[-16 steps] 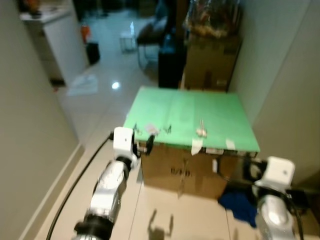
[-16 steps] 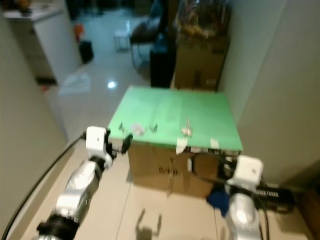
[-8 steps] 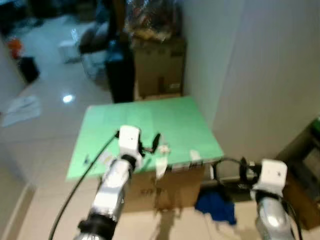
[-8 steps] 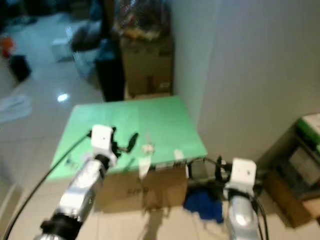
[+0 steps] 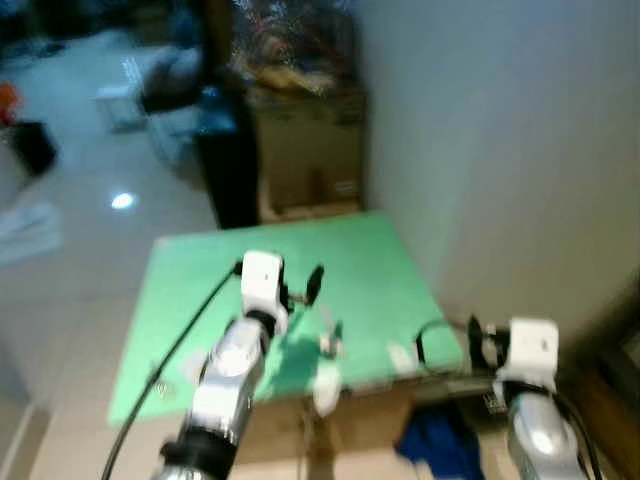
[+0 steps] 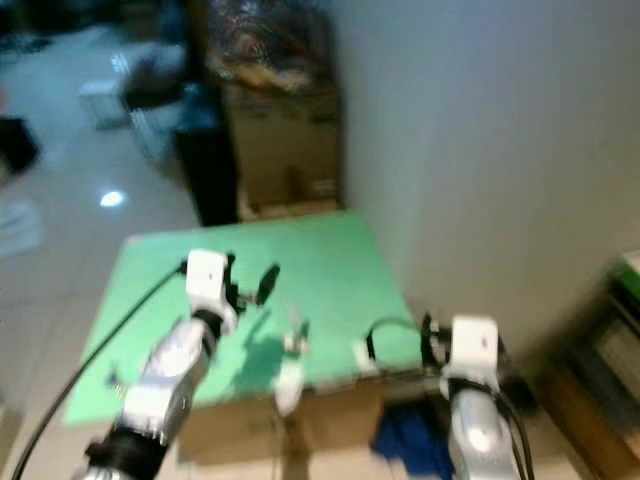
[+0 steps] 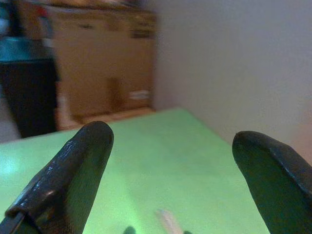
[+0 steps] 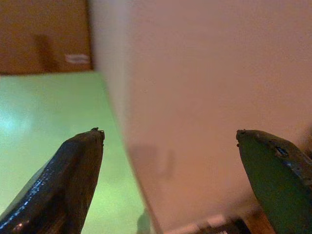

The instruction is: Hang keys on a hook

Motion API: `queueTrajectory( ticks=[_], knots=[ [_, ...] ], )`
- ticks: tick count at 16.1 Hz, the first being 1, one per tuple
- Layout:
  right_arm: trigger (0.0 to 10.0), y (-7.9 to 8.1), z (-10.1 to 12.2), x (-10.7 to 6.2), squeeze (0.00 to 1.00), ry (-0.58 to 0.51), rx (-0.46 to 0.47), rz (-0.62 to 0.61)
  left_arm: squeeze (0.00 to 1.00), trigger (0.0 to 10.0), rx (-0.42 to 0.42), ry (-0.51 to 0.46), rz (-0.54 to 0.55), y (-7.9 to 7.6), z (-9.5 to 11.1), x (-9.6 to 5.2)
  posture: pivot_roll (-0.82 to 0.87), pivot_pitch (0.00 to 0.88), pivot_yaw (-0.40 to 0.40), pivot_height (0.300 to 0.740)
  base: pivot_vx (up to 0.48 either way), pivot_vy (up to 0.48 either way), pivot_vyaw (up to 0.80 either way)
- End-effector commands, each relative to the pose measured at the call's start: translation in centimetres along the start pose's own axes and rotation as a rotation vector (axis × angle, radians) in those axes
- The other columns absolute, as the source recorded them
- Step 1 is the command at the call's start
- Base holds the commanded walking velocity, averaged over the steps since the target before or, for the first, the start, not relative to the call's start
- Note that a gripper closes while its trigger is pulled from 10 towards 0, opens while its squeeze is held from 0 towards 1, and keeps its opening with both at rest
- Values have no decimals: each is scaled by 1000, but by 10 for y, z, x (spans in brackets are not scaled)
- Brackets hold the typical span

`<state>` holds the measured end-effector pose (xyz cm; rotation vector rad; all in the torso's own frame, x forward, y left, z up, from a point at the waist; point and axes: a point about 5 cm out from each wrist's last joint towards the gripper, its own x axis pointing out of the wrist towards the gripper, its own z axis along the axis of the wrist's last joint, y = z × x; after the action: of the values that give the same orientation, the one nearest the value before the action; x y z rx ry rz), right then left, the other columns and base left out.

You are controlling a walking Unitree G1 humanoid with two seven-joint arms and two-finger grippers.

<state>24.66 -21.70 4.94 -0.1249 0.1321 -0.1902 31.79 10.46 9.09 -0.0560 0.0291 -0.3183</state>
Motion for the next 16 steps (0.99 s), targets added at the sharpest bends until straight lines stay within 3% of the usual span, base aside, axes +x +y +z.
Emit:
queueTrajectory(
  ticks=[1, 7, 11, 16],
  knots=[
    [10000, 12, 6, 4, 78, -19, 8, 39, 0, 10000, 27, -16, 39, 14, 5, -2, -146, 0, 34, 736, 480, 0, 569],
    [10000, 8, 0, 10, 12, 28, 5, 20, 0, 10000, 38, -6, 69, 19, 7, 0, -142, 0, 40, 736, 80, 0, 94],
    [10000, 27, 0, 17, 12, 38, 69, 65, 0, 10000, 52, -3, 66, 22, 6, -2, -128, 0, 50, 736, 0, 0, 0],
    [10000, 46, -20, 29, 16, 194, 165, 33, 0, 10000, 87, -7, 60, 36, 12, -11, -78, 0, 77, 736, 0, 0, 0]
  ],
)
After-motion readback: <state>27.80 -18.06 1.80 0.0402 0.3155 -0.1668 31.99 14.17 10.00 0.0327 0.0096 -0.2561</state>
